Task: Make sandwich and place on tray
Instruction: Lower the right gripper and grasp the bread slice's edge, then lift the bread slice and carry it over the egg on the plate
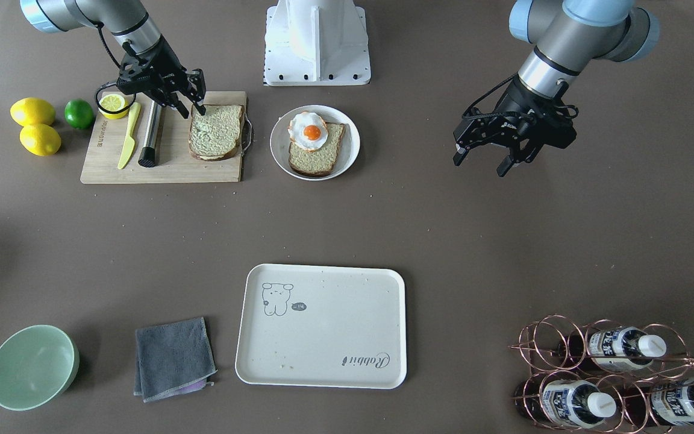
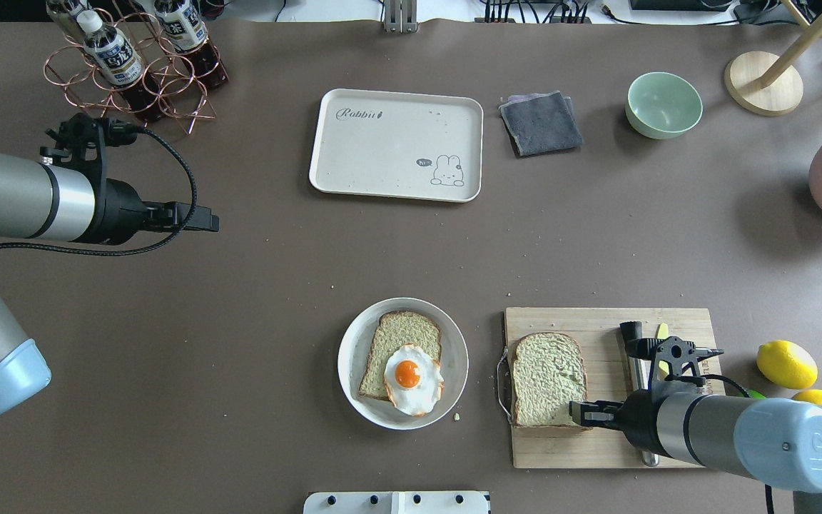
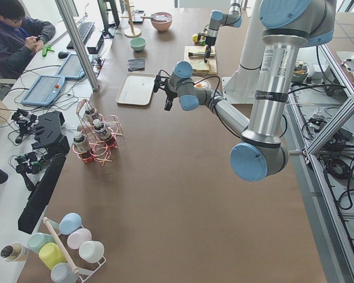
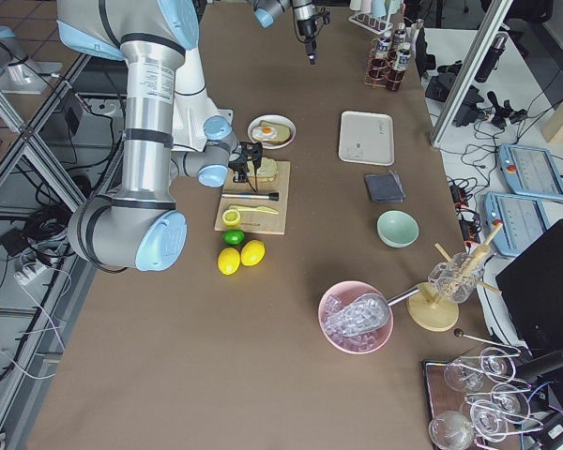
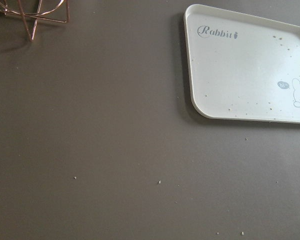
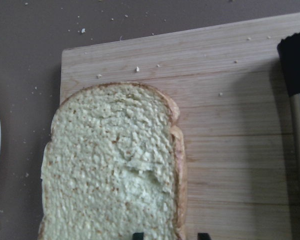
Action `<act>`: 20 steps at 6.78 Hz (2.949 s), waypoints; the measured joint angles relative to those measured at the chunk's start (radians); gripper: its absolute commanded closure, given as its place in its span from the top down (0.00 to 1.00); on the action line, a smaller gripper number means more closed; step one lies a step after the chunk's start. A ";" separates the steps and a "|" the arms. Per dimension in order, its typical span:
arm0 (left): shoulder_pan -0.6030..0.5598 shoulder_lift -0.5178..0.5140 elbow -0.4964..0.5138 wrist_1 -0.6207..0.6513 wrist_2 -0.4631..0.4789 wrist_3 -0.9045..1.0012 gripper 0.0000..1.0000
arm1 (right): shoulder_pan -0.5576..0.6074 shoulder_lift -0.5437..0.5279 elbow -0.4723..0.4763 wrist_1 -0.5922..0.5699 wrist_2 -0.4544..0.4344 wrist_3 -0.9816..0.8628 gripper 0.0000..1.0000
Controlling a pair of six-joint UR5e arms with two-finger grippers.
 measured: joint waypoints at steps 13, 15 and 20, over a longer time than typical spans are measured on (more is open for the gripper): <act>0.000 -0.028 0.013 0.000 -0.005 0.005 0.99 | 0.117 0.353 0.117 -0.386 0.098 -0.002 0.00; 0.000 -0.035 0.016 0.001 -0.006 0.005 0.99 | 0.083 0.486 0.036 -0.444 0.059 0.001 0.00; -0.001 -0.036 0.015 0.001 -0.006 0.002 0.99 | 0.030 0.589 -0.109 -0.446 -0.014 0.002 0.00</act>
